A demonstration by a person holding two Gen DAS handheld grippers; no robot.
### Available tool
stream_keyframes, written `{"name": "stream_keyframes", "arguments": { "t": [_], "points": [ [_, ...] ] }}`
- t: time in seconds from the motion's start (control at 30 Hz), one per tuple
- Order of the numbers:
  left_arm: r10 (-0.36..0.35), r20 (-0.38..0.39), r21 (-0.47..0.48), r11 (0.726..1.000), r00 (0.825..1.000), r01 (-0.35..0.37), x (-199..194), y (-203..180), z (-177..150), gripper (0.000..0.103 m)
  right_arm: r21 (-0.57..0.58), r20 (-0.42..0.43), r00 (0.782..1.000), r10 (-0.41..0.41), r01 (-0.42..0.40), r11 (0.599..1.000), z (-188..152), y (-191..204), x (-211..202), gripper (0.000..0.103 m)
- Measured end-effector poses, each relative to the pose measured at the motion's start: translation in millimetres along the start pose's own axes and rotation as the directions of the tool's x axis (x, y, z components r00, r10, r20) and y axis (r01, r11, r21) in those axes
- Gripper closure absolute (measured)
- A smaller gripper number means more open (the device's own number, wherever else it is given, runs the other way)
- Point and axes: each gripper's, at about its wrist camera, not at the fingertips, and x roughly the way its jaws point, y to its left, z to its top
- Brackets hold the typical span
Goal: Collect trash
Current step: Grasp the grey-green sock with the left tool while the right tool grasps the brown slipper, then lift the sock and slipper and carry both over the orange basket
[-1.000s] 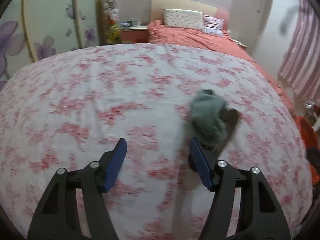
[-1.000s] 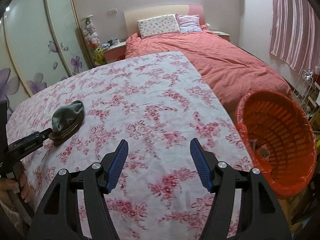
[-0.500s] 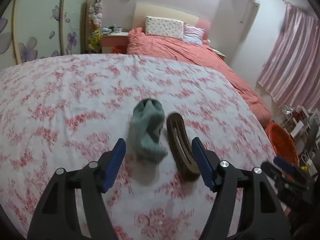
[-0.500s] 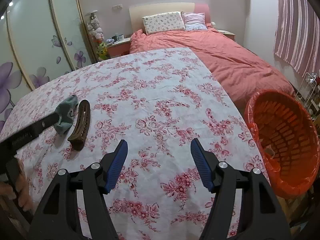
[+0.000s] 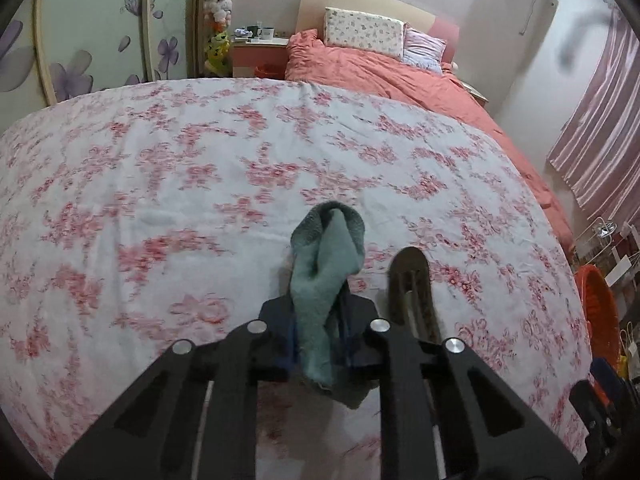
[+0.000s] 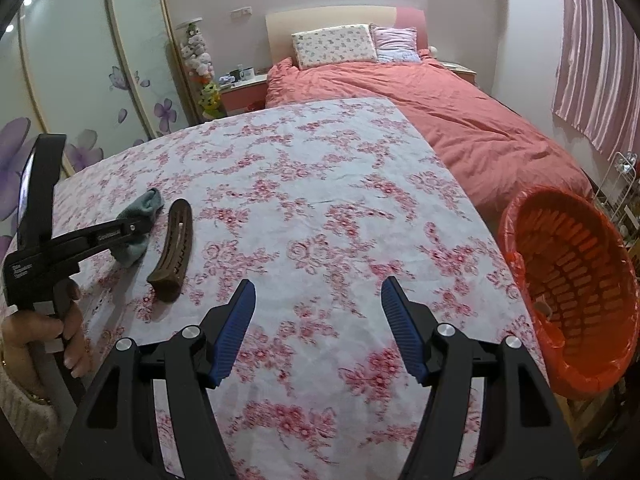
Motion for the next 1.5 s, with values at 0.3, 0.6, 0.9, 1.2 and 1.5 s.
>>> {"name": "stream_keyframes", "arguments": {
  "t": [0.3, 0.6, 0.9, 1.2, 1.5],
  "points": [
    [0.163, 0.025, 0.003, 0.987, 0.986, -0.163, -27.7, 73.3, -7.2, 0.086, -0.112, -0.005, 0.999, 0.043, -0.044, 0.993, 6.5, 54.7, 21.8, 0.038],
    [0.162, 0.021, -0.006, 0.987, 0.987, -0.162, -27.3, 91.7, -14.1, 0.077, -0.129, -0.049, 0.994, 0.095, -0.101, 0.987, 18.3, 98.3, 47.6, 0.049],
    [0.122, 0.023, -0.031, 0.992, 0.992, -0.121, -26.3, 96.0, -14.2, 0.074, -0.129, -0.106, 0.992, 0.07, -0.083, 0.988, 18.5, 116.9, 76.2, 0.059],
    [0.12, 0.022, -0.03, 0.992, 0.992, -0.12, -26.6, 95.1, -14.3, 0.073, -0.166, -0.091, 0.995, 0.036, -0.051, 0.985, 18.3, 128.3, 78.9, 0.07],
    [0.112, 0.023, -0.036, 0.993, 0.993, -0.111, -26.9, 95.7, -14.5, 0.073, -0.117, -0.081, 0.997, -0.014, 0.004, 0.993, 18.1, 103.8, 74.6, 0.07]
  ]
}}
